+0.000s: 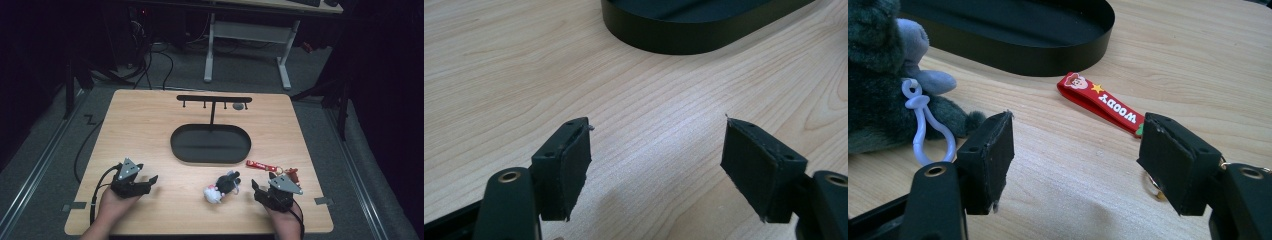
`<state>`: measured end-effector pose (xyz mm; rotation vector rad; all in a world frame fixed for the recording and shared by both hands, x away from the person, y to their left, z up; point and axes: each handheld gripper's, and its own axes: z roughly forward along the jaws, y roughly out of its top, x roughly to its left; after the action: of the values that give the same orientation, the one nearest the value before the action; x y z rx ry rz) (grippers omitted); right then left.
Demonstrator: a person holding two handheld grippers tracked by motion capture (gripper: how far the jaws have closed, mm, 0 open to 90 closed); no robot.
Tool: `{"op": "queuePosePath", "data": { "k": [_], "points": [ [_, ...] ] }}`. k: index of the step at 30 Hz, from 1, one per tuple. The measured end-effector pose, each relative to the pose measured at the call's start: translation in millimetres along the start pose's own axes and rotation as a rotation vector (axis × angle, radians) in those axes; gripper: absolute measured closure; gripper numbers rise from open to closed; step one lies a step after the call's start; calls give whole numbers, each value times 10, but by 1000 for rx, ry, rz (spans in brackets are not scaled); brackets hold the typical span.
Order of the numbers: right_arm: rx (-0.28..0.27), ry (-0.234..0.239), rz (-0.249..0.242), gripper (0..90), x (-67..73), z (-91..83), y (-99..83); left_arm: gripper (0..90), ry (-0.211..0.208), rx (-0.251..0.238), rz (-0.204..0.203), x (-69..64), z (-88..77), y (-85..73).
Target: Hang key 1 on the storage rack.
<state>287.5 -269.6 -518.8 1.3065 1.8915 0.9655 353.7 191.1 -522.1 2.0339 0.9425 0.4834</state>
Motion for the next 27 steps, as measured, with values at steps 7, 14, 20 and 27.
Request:
{"op": "queuePosePath", "data": {
  "k": [7,14,20,27],
  "points": [
    [34,16,-6,303,11,35,-8,288,0,-2,9,-1,-11,-2],
    [72,31,-15,301,19,68,-18,290,2,-5,21,-12,-7,4],
    [98,34,-24,284,34,80,-10,286,4,-17,22,-15,-32,18],
    [122,20,-47,245,53,77,37,279,-6,-13,36,-63,-39,36]
  ]
}}
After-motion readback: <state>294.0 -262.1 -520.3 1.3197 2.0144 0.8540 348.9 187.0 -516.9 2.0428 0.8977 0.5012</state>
